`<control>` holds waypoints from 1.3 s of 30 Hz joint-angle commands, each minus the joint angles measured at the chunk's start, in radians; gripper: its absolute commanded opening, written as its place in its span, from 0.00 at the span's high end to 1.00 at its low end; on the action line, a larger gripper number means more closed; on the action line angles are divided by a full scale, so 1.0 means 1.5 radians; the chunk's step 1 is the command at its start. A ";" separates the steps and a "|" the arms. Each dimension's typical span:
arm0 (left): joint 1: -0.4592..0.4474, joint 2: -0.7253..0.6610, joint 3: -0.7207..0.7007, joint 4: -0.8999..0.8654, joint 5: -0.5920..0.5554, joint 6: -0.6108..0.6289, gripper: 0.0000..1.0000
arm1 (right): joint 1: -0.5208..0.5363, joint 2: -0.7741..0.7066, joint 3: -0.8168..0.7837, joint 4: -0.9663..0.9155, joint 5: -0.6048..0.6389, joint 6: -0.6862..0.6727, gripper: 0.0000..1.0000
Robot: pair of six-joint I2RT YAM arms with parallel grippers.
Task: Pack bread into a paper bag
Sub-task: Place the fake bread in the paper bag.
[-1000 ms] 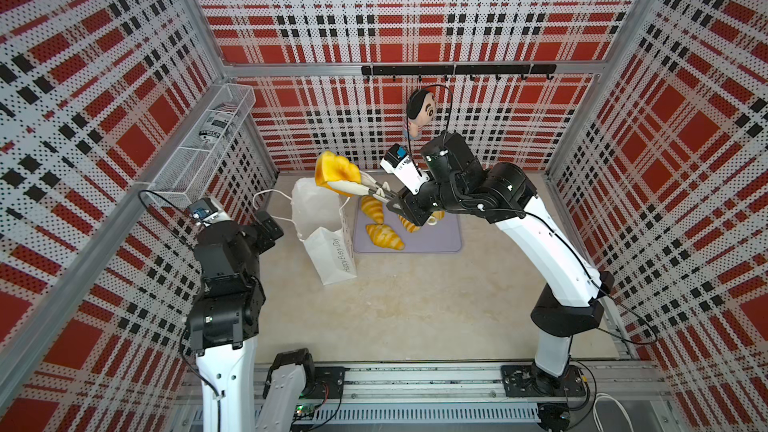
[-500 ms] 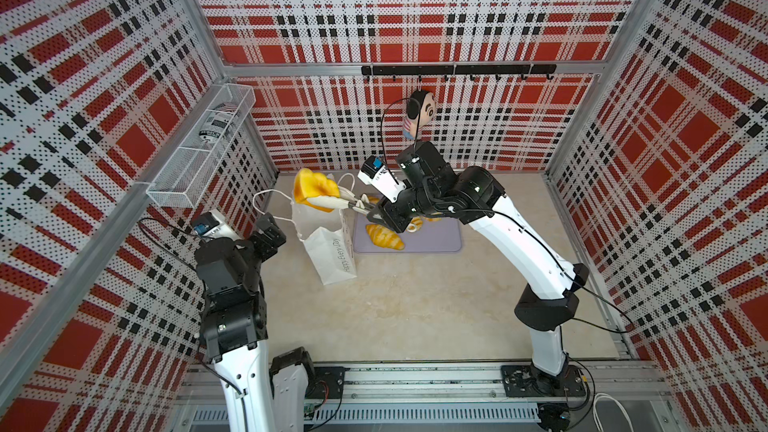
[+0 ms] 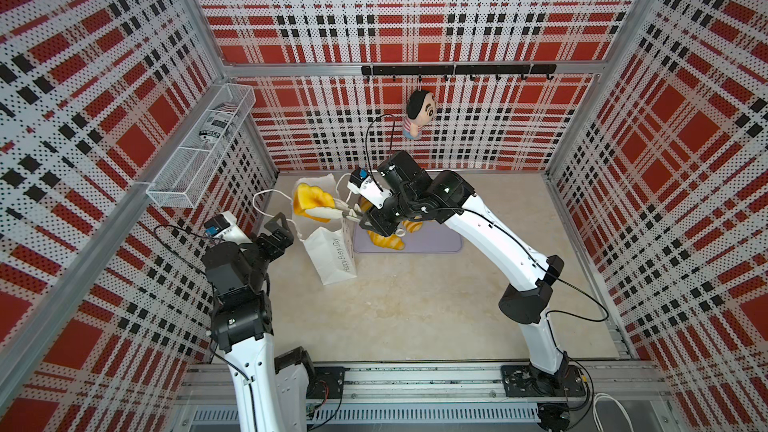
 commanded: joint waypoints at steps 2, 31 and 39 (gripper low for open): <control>0.015 -0.004 -0.014 0.094 0.049 -0.034 0.02 | 0.004 -0.004 0.021 0.035 0.006 0.003 0.74; 0.066 0.061 -0.202 0.561 0.183 -0.376 0.02 | 0.004 0.022 0.017 0.005 0.038 -0.013 0.69; 0.068 0.092 -0.220 0.644 0.197 -0.431 0.02 | 0.004 0.021 0.017 0.008 0.040 -0.014 0.68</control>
